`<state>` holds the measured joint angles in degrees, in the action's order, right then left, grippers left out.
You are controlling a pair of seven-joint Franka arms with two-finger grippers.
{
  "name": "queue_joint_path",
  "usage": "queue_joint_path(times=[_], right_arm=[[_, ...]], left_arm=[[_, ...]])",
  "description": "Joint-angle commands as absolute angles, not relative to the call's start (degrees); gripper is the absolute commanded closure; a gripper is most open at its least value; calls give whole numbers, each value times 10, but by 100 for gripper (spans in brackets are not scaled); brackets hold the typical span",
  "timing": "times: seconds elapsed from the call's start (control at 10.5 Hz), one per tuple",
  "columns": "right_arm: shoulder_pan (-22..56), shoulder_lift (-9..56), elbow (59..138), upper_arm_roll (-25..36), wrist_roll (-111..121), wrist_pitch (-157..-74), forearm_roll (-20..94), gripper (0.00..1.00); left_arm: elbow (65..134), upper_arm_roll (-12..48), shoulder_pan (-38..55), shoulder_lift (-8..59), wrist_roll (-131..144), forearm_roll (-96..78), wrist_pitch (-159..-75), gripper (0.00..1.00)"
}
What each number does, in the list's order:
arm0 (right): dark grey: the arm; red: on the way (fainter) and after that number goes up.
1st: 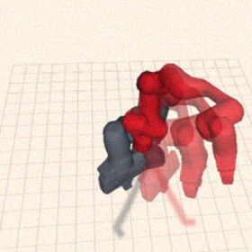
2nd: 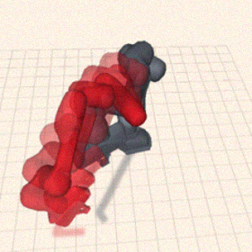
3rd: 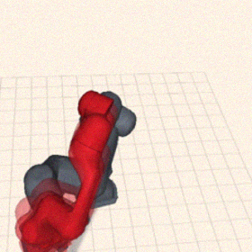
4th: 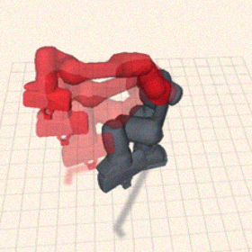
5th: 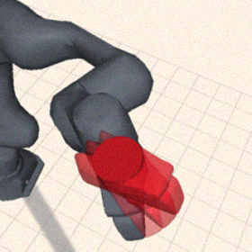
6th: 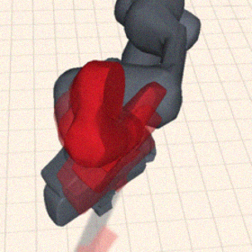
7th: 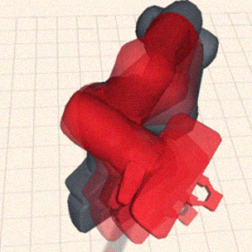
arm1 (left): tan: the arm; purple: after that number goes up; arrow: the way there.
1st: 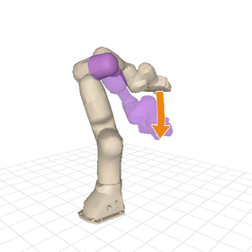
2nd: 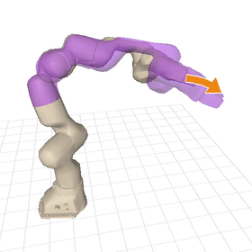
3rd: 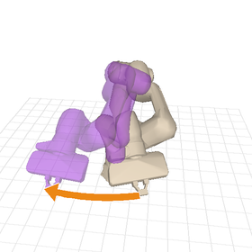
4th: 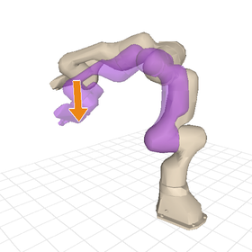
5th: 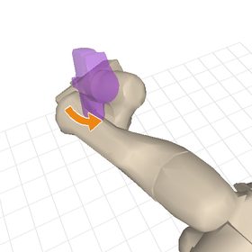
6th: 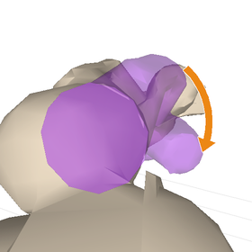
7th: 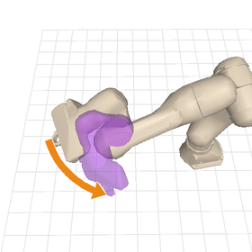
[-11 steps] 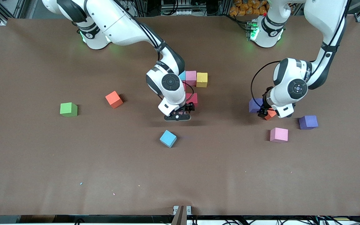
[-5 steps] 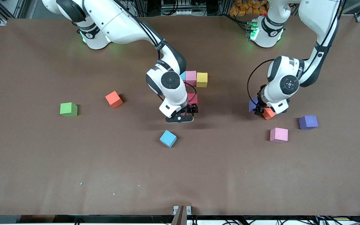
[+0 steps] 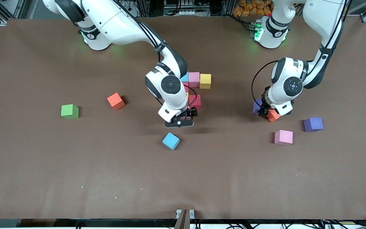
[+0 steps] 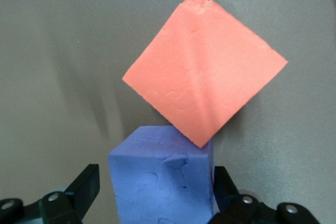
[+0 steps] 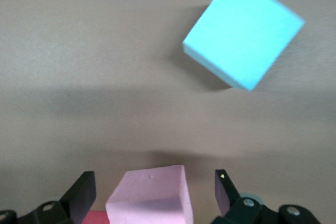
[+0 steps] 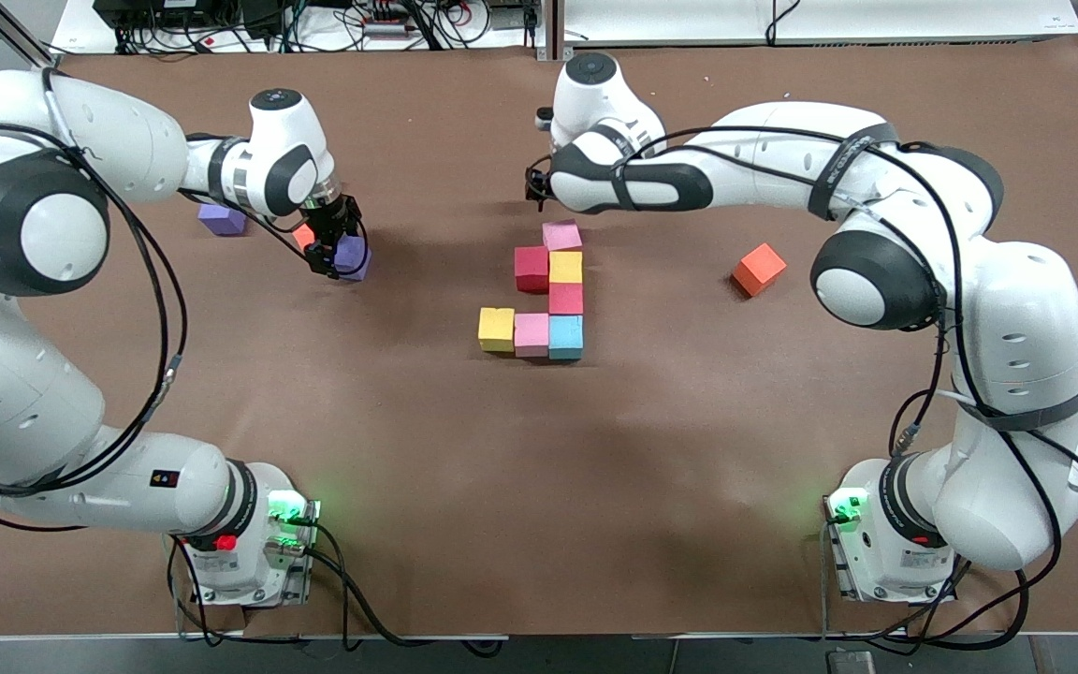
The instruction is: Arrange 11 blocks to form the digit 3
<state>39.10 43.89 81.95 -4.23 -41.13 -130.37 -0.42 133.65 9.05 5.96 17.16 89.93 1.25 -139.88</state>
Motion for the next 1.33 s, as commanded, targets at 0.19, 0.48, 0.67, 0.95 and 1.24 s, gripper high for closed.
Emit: queue_joint_path(times=[0.19, 0.48, 0.67, 0.95, 1.24], right_arm=[[377, 410, 828, -19, -414, -1282, -11, 0], [373, 408, 828, 4, -420, -1283, -11, 0], [367, 409, 828, 13, -500, -1288, -11, 0], [354, 416, 827, 20, -583, -1294, -11, 0], [346, 429, 829, 20, -665, -1374, -3, 0]], left_arm=[[1321, 83, 68, 181, 904, 25, -1406, 72], [1290, 83, 76, 185, 916, 25, -1387, 80], [1254, 84, 87, 192, 937, 20, -1348, 81], [1214, 85, 115, 201, 988, 18, -1318, 83], [1193, 88, 135, 211, 1033, 18, -1304, 83]])
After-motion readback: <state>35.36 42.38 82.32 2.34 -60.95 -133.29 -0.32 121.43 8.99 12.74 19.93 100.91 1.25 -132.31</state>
